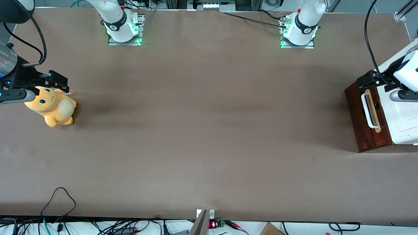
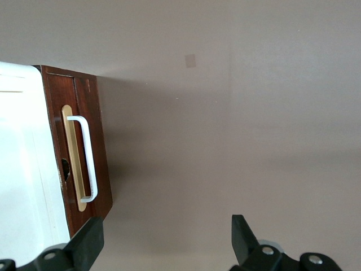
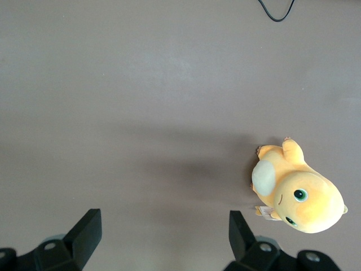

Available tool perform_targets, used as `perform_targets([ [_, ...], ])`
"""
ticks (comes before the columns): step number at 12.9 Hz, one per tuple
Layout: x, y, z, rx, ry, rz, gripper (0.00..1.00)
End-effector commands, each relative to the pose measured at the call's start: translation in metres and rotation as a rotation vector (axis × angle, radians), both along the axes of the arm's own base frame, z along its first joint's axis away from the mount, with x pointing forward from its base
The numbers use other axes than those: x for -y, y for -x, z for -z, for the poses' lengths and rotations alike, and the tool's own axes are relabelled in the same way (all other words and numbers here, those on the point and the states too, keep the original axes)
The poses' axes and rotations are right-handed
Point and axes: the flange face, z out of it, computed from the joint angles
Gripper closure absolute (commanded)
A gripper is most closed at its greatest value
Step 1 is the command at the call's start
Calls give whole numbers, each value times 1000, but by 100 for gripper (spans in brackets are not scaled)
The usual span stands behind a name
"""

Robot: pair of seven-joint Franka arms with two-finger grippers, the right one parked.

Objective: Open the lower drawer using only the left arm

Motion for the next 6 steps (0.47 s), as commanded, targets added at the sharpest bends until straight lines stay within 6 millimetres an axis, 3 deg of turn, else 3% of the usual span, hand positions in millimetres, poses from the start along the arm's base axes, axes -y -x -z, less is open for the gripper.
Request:
perform_targets([
  [1, 3, 5, -14, -15, 18, 23, 0],
  [6, 2, 3, -17, -9, 21, 24, 0],
])
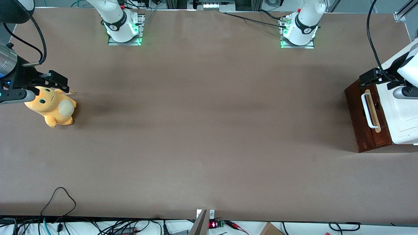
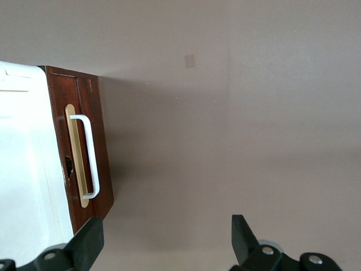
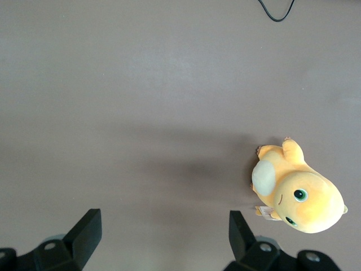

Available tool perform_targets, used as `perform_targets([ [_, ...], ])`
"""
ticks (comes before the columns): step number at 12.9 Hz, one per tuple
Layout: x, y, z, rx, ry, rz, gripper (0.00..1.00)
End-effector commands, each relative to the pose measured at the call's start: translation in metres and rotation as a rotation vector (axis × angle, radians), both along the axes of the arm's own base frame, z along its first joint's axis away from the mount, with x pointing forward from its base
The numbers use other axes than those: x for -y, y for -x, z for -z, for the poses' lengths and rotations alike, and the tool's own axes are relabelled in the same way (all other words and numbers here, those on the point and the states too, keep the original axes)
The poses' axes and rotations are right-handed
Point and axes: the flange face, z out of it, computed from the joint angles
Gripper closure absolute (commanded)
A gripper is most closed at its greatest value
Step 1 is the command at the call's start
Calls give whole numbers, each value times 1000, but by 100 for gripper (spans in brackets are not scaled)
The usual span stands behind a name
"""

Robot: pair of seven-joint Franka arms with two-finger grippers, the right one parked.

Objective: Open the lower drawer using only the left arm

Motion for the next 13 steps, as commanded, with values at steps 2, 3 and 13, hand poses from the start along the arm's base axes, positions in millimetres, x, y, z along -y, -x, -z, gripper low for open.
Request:
perform_targets([
  [2, 0, 2, -5, -11, 21, 21, 0],
  [3, 0, 2, -5, -11, 24, 24, 0],
  [13, 17, -2, 6, -33, -147, 85, 0],
])
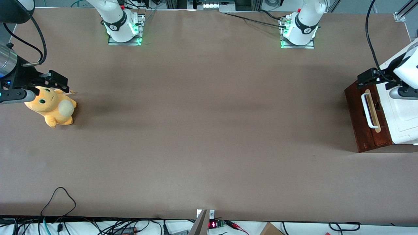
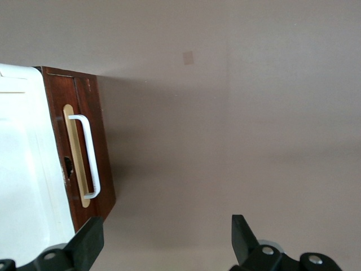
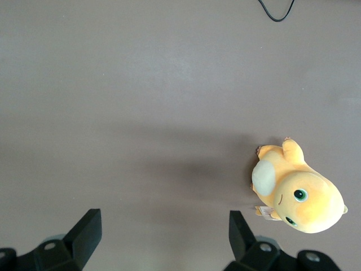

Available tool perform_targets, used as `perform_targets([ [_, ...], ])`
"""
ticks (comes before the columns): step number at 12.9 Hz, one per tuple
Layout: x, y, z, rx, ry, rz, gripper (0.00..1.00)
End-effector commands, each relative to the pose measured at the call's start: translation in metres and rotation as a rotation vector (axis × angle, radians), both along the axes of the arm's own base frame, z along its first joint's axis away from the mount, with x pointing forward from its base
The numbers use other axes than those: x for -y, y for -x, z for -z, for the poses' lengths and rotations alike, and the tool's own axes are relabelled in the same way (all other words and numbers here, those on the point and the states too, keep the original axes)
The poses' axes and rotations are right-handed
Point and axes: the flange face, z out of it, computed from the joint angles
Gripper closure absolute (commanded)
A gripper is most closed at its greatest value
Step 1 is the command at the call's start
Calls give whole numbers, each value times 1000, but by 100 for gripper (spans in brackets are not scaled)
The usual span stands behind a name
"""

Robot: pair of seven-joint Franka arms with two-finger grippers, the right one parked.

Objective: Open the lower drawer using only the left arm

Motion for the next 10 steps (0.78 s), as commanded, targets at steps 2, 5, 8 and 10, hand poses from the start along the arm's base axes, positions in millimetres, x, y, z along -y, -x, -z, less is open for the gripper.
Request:
perform_targets([
  [2, 28, -4, 16, -26, -290, 39, 0],
  [5, 38, -7, 61, -51, -495, -21, 2],
  [8, 81, 7, 107, -27, -743, -71, 3],
  [10, 100, 26, 157, -12, -915, -110, 4],
])
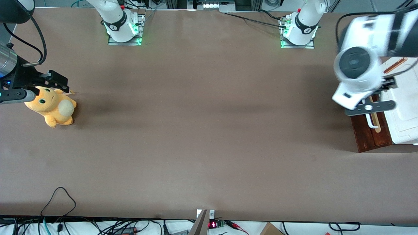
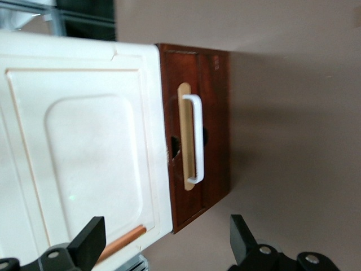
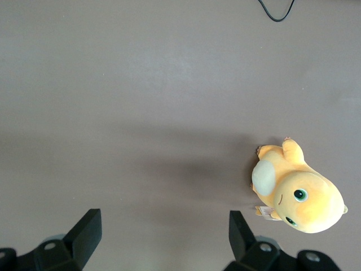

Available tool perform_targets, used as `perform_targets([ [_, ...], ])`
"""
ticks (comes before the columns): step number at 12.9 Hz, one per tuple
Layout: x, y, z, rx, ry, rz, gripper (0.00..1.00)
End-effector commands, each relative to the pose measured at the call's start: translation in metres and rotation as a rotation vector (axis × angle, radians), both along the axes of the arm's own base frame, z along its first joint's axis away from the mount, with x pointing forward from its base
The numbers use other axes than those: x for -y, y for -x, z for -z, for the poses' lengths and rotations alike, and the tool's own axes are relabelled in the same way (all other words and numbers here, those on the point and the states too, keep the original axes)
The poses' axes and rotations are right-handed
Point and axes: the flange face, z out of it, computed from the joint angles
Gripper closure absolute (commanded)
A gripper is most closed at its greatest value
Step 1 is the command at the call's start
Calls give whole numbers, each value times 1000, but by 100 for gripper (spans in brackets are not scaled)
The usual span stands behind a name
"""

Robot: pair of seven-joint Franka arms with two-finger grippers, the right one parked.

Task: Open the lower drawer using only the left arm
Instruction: 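Lower the open left gripper toward the white drawer handle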

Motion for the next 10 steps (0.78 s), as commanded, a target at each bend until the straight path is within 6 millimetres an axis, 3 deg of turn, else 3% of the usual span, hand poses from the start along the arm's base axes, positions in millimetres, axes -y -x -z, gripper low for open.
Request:
perform_targets([
  [1, 12, 25, 60, 32, -211, -2, 4],
  [4, -3, 35, 141, 31, -387, 52, 4],
  [8, -30, 32, 206, 6, -507, 127, 4],
  [10, -60, 32, 231, -11, -583, 160, 5],
])
